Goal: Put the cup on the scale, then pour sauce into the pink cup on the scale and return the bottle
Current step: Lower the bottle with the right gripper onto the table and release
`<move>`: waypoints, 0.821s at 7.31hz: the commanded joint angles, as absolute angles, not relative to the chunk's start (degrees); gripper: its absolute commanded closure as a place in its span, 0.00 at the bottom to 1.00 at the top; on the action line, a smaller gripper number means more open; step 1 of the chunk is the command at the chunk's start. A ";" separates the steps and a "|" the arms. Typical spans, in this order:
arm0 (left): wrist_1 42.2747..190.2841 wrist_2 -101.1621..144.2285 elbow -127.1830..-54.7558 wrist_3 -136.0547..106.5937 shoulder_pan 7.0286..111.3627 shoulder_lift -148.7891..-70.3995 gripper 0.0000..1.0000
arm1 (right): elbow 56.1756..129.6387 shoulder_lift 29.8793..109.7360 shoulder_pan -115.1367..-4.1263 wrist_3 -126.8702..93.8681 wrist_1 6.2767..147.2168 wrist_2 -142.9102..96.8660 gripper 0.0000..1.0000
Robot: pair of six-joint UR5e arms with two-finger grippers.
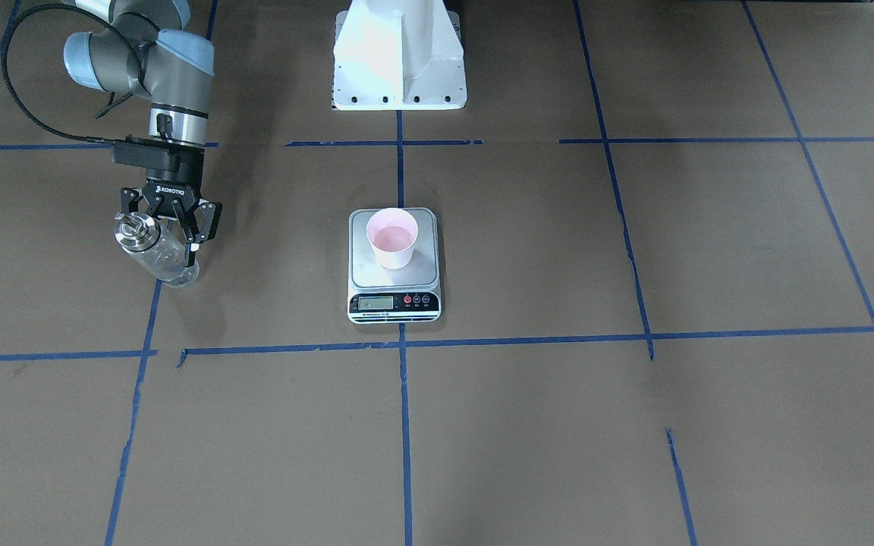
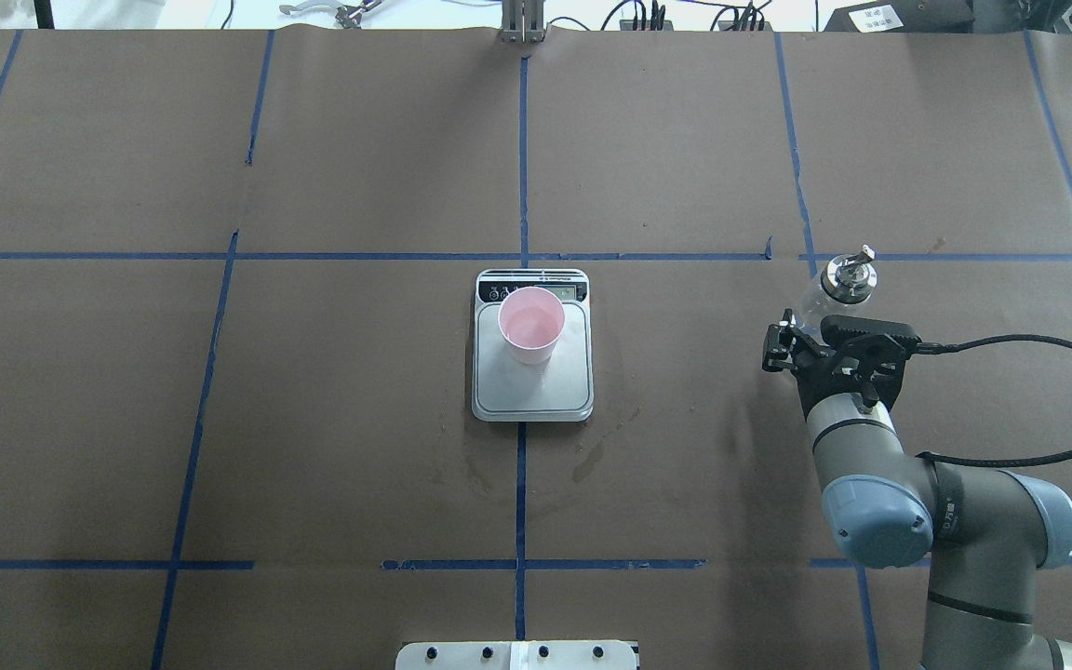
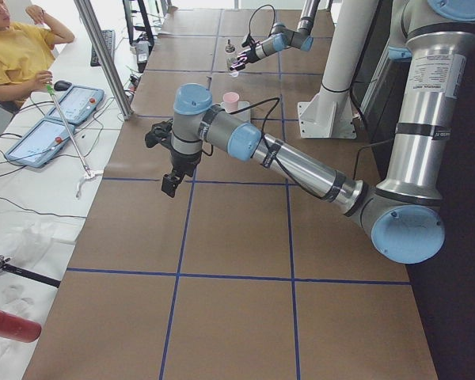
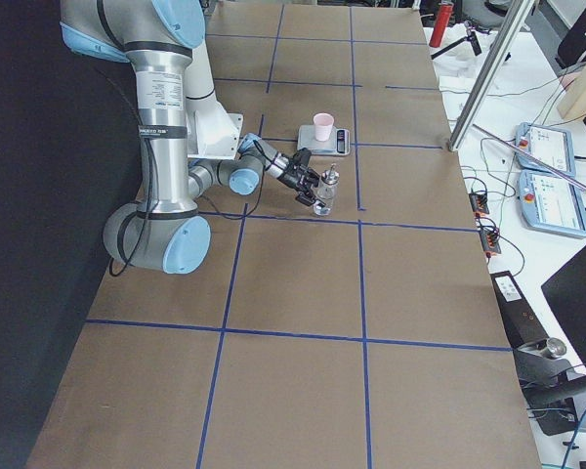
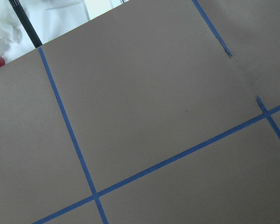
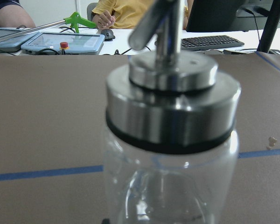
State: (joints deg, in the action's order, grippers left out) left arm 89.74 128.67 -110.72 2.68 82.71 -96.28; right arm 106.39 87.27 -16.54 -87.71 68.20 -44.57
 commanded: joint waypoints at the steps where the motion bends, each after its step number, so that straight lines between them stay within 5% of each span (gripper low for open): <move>1: 89.74 128.67 -110.83 2.64 82.71 -96.24 0.00 | 106.17 87.62 -16.52 -87.71 68.29 -44.56 1.00; 4: 89.74 128.67 -111.09 2.64 82.71 -96.15 0.00 | 106.08 87.80 -16.52 -87.71 68.20 -44.65 1.00; 6: 89.74 128.67 -111.09 2.64 82.71 -96.07 0.00 | 106.00 87.89 -16.52 -87.71 68.29 -44.65 0.81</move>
State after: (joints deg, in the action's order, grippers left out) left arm 89.74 128.67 -111.09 2.67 82.71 -96.13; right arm 106.06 87.85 -16.53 -87.71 68.27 -44.65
